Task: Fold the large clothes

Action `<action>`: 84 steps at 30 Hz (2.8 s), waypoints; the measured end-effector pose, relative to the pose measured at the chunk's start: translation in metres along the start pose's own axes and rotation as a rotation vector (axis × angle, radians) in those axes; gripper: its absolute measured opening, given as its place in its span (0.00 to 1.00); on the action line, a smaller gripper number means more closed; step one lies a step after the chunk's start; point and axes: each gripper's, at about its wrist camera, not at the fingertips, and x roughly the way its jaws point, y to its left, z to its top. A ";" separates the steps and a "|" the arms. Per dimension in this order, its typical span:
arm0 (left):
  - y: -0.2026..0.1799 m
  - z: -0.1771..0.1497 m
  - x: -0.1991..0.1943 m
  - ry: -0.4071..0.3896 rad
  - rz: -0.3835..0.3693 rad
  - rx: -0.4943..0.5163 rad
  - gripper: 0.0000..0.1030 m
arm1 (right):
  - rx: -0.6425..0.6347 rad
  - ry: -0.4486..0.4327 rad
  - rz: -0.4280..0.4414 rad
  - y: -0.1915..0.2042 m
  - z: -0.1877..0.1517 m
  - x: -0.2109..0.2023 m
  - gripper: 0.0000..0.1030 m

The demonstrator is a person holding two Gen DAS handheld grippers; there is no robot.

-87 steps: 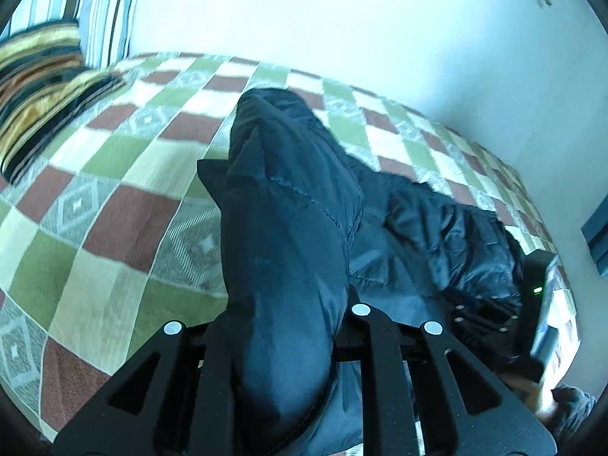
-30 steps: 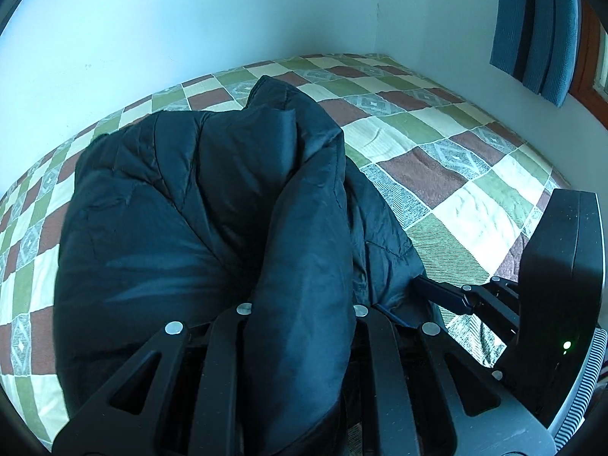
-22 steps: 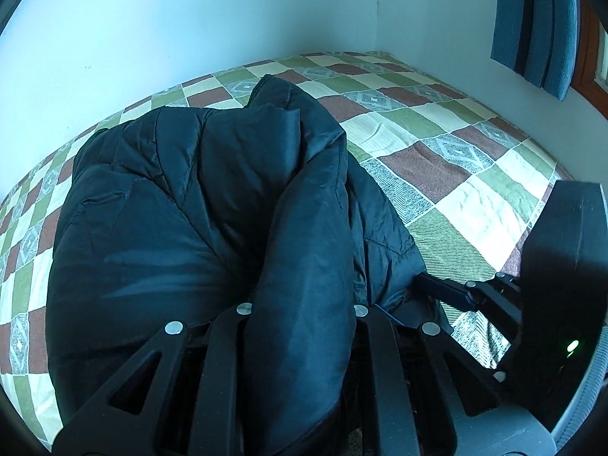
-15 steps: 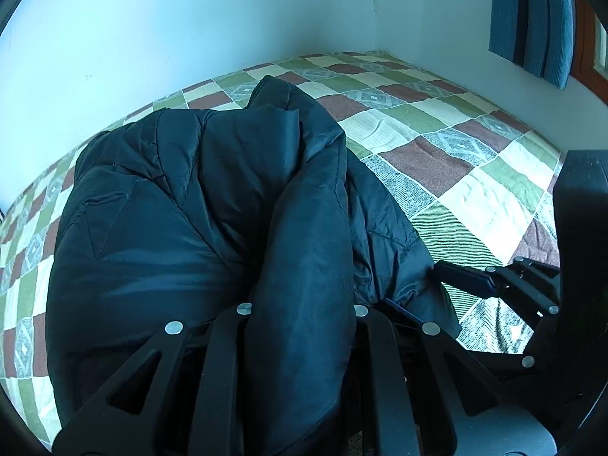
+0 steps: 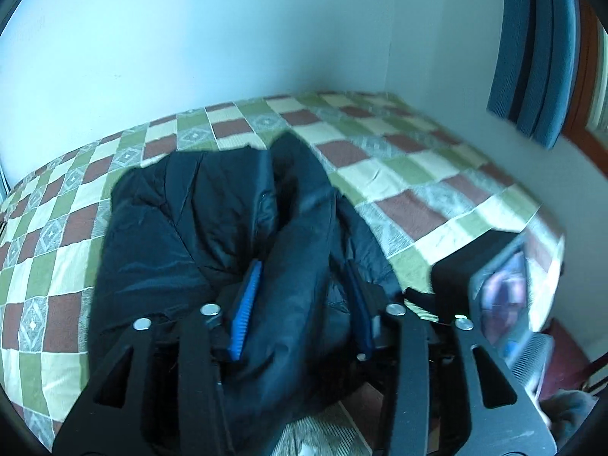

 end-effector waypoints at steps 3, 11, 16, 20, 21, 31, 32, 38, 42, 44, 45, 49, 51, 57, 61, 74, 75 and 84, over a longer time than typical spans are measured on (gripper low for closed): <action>0.012 0.004 -0.033 -0.053 0.004 -0.016 0.51 | -0.009 -0.002 -0.016 0.002 0.001 -0.001 0.56; 0.092 -0.003 -0.073 -0.089 0.172 -0.114 0.58 | 0.001 -0.006 -0.038 0.001 0.010 -0.019 0.56; 0.148 -0.018 -0.050 -0.019 0.248 -0.220 0.58 | 0.042 -0.061 -0.039 -0.012 0.028 -0.048 0.56; 0.167 -0.027 -0.037 0.014 0.246 -0.254 0.58 | 0.047 -0.116 -0.040 -0.011 0.048 -0.073 0.56; 0.169 -0.028 -0.034 0.020 0.243 -0.253 0.58 | 0.046 -0.125 -0.039 -0.010 0.052 -0.077 0.56; 0.183 -0.025 -0.010 0.046 0.238 -0.262 0.58 | -0.030 -0.155 0.057 0.043 0.093 -0.086 0.56; 0.184 -0.025 -0.008 0.049 0.236 -0.264 0.58 | -0.037 -0.151 0.065 0.049 0.096 -0.084 0.56; 0.190 -0.027 0.008 0.067 0.227 -0.272 0.58 | -0.069 -0.104 0.085 0.078 0.103 -0.059 0.58; 0.193 -0.029 0.013 0.069 0.223 -0.277 0.58 | -0.089 -0.056 0.072 0.090 0.099 -0.042 0.62; 0.193 -0.029 0.014 0.069 0.225 -0.277 0.58 | -0.095 -0.038 0.065 0.094 0.096 -0.035 0.62; 0.193 -0.029 0.015 0.070 0.225 -0.277 0.58 | -0.096 -0.031 0.062 0.095 0.094 -0.033 0.62; 0.192 -0.030 0.018 0.071 0.232 -0.270 0.58 | -0.074 -0.003 0.095 0.095 0.088 -0.025 0.43; 0.191 -0.030 0.019 0.072 0.228 -0.268 0.58 | -0.058 0.042 0.167 0.097 0.086 -0.020 0.20; 0.192 -0.029 0.016 0.066 0.232 -0.267 0.58 | -0.097 -0.040 0.127 0.100 0.085 -0.036 0.05; 0.186 -0.023 0.009 0.047 0.180 -0.283 0.58 | -0.108 -0.094 0.041 0.083 0.092 -0.049 0.04; 0.114 -0.021 0.072 0.132 0.093 -0.146 0.52 | -0.025 0.082 0.011 0.014 0.065 0.023 0.04; 0.112 -0.021 0.074 0.133 0.095 -0.143 0.52 | -0.024 0.085 0.014 0.012 0.063 0.027 0.04; 0.097 -0.019 0.094 0.140 0.131 -0.097 0.54 | 0.000 0.092 0.037 0.002 0.054 0.054 0.04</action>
